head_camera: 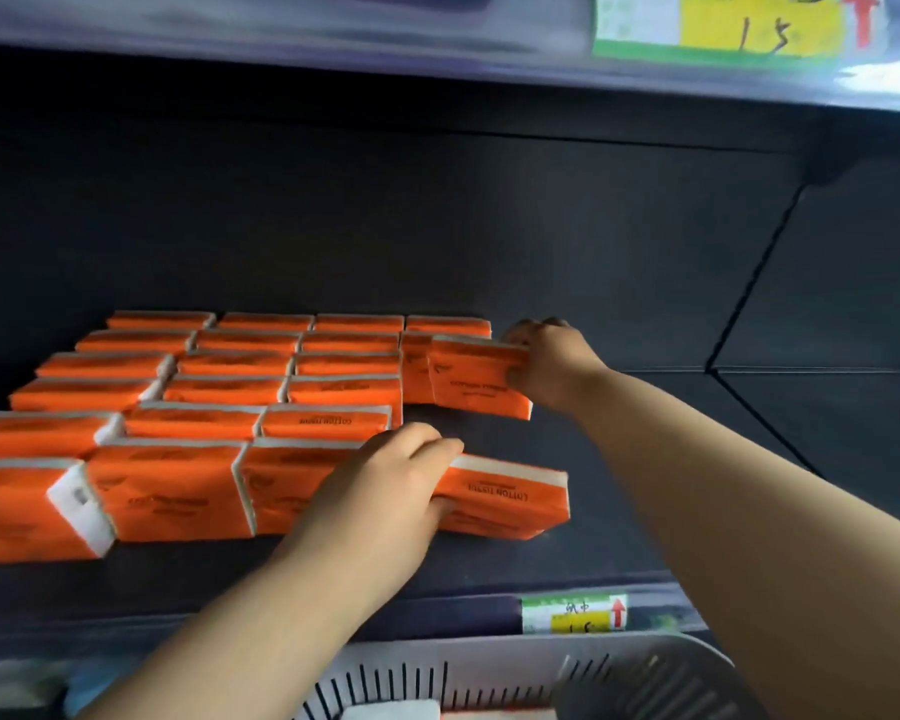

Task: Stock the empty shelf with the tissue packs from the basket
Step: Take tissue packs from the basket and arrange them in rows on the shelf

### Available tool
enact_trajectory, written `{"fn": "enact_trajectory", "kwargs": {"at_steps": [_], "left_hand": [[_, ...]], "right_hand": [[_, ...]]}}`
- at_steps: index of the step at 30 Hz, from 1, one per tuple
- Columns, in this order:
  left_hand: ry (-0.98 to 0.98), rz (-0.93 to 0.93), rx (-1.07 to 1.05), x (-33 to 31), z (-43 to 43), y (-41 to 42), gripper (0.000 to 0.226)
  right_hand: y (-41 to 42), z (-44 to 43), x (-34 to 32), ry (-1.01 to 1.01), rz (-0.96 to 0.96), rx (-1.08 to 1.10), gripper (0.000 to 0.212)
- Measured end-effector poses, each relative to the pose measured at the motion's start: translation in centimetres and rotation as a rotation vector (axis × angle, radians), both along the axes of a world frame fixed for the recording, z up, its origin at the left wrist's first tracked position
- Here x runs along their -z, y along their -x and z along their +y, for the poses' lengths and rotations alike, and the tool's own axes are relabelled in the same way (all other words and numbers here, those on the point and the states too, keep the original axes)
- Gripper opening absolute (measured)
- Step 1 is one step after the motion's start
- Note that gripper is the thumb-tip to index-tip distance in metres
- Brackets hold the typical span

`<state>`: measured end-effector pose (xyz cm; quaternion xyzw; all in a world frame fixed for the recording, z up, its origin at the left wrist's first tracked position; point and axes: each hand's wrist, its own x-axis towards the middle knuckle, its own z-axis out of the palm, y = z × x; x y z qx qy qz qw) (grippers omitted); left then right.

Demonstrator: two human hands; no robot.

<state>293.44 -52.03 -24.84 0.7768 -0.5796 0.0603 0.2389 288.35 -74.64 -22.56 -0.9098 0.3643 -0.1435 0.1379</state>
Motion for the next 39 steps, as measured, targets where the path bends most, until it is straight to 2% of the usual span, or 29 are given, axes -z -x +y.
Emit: {"fn": "enact_trajectory", "kwargs": {"at_steps": [8,13,20,33,39], "left_hand": [[-0.022,-0.035,0.062,0.3,0.0,-0.1,0.051],[-0.037,-0.038,0.062,0.3,0.1,-0.1,0.05],[-0.002,-0.038,0.024,0.5,0.2,-0.6,0.052],[0.043,-0.015,0.029,1.0,0.4,-1.1,0.055],[0.087,0.058,-0.016,0.0,-0.6,-2.0,0.046]], "right_hand": [[-2.9,-1.4,1.9,-0.013,0.062,0.011,0.046],[-4.5,-1.1,3.0,-0.105,0.009,0.055,0.042],[-5.1,-0.2,3.2,0.009,0.103,0.006,0.031],[-4.6,-0.4,2.6,0.004,0.119,0.01,0.037],[-3.5,-0.5,0.9,0.023,0.088,-0.037,0.044]]}}
